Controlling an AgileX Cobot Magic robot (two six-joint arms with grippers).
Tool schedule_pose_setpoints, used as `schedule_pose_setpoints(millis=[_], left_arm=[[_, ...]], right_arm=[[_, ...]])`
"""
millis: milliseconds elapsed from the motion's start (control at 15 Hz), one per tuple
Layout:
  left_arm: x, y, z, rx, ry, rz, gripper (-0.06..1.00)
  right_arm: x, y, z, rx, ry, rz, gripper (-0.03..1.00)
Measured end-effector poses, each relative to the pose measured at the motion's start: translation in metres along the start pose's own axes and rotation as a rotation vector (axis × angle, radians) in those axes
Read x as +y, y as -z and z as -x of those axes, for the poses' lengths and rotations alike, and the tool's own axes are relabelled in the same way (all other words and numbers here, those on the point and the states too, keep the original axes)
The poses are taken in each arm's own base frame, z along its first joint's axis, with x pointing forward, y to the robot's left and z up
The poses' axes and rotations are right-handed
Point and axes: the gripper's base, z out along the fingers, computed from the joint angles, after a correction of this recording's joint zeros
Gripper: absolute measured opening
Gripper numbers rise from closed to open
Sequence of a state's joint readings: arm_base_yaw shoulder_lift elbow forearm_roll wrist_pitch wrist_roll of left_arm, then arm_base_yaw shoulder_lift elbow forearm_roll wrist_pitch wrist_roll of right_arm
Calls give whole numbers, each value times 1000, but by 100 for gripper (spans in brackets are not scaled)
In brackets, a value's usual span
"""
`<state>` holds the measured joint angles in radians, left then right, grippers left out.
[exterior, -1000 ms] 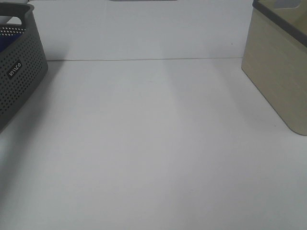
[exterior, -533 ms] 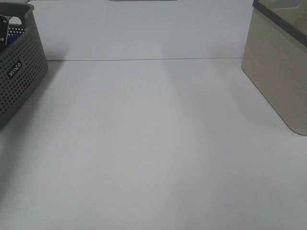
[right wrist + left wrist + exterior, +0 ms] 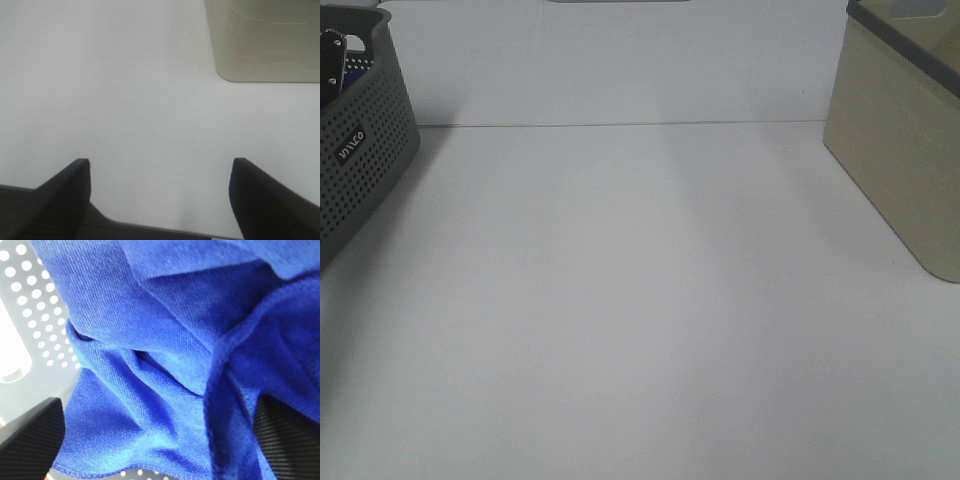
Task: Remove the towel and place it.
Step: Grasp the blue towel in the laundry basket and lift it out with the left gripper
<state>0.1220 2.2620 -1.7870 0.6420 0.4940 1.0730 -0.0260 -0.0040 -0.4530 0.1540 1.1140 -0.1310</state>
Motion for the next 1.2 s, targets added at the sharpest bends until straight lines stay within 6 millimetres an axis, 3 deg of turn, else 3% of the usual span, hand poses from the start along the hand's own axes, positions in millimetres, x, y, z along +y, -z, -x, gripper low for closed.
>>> schedule_pose_setpoints(millis=[267,400,600,667,733,1067,1200], left_arm=[[-7,-9,2,3,-7,-26,91],[-9,-11,3,3,-9,-32,81],[-10,-11,2,9,-9,-42,19],[-12,-11,1,21,-8,-65,5],[-13,-11,0,31,-8,-83,0],[-14,-8,-1,43,-2,-101,0],[-3,6,-7,49,37,-70,0]], right_arm=[[0,0,0,0,0,0,75],[0,0,0,0,0,0,75],[0,0,0,0,0,1,75],[0,0,0,0,0,1,75],[0,0,0,0,0,1,75],[0,0,0,0,0,1,75],[0,0,0,0,0,1,75]])
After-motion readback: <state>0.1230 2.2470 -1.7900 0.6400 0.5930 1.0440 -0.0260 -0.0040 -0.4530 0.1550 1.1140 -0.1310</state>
